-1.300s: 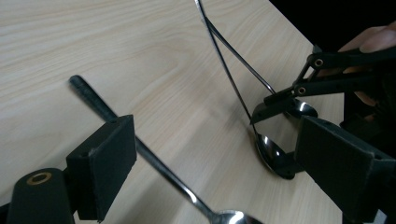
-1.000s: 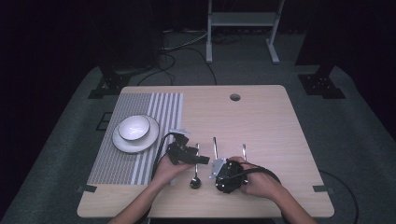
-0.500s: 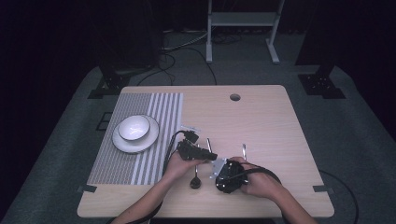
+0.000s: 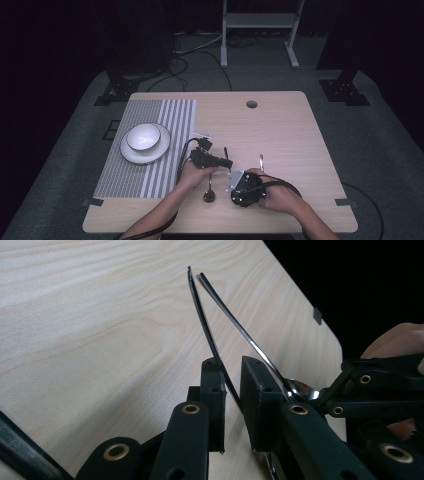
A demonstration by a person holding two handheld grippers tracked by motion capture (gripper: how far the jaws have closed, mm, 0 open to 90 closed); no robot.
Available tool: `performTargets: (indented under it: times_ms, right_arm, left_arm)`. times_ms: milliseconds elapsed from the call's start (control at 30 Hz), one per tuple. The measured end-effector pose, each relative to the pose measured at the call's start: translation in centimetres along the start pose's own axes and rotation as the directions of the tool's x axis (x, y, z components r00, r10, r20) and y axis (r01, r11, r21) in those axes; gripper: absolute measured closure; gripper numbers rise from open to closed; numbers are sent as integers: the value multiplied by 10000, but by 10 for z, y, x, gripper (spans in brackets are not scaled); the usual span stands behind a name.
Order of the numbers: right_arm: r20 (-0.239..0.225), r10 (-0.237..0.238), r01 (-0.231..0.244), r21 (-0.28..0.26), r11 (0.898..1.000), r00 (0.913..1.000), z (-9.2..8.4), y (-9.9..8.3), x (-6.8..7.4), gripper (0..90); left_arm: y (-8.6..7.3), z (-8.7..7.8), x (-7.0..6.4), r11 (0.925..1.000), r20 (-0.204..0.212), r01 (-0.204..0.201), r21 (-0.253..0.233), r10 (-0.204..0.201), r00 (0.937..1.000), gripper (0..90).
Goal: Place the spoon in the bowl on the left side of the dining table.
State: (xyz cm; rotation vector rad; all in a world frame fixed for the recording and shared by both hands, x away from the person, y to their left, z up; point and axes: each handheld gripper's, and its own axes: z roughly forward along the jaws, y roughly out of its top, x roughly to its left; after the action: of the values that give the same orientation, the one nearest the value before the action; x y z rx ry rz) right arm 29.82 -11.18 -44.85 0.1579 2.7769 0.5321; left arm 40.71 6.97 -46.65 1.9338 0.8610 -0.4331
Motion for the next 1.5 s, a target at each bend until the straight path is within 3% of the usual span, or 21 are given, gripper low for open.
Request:
performTargets:
  times_ms: [133, 300, 467, 567, 733, 867, 933, 967, 1100, 1233, 1500]
  right_arm:
    - [59, 195, -194, -104, 9998, 9998, -1, -4, -1, 415]
    - [141, 498, -495, -207, 9986, 9987, -6, -13, -5, 387]
    - [-28, 1343, -1342, -716, 9884, 9909, -17, -29, -11, 372]
    - [-151, 1689, -1696, -902, 9814, 9855, -21, -37, -14, 364]
    - [-324, 2198, -2221, -1165, 9680, 9750, -26, -48, -19, 358]
    - [-428, 2626, -2660, -1364, 9543, 9640, -31, -58, -24, 347]
    - [-467, 2996, -3032, -1453, 9418, 9529, -34, -67, -29, 334]
    - [-467, 2996, -3032, -1453, 9418, 9529, -34, -67, -29, 334]
    - [-642, 3605, -3662, -1584, 9170, 9305, -38, -79, -34, 317]
    - [-735, 3931, -3999, -1712, 9004, 9165, -42, -86, -35, 307]
    - [-710, 4259, -4316, -1767, 8846, 9020, -45, -96, -39, 298]
  left_arm:
    - [-1, -1, -4, 9997, 67, -85, -240, 86, 9999, 819]
    - [4, -7, -10, 9988, 488, -98, -486, 122, 9987, 862]
    - [9, -11, -20, 9966, 674, -162, -808, 217, 9975, 891]
    - [12, -11, -24, 9963, 618, -496, -699, 539, 9966, 893]
    - [15, -10, -29, 9957, 560, -709, -589, 742, 9957, 894]
    - [20, -15, -33, 9936, 459, -908, -676, 940, 9945, 894]
    - [22, -19, -36, 9920, 366, -1049, -707, 1076, 9935, 894]
    - [24, -21, -38, 9909, 299, -1118, -743, 1143, 9930, 894]
    - [29, -28, -43, 9873, 168, -1367, -811, 1385, 9902, 894]
    - [32, -33, -46, 9851, 39, -1493, -857, 1502, 9886, 894]
    - [37, -39, -49, 9817, -97, -1690, -872, 1688, 9856, 894]
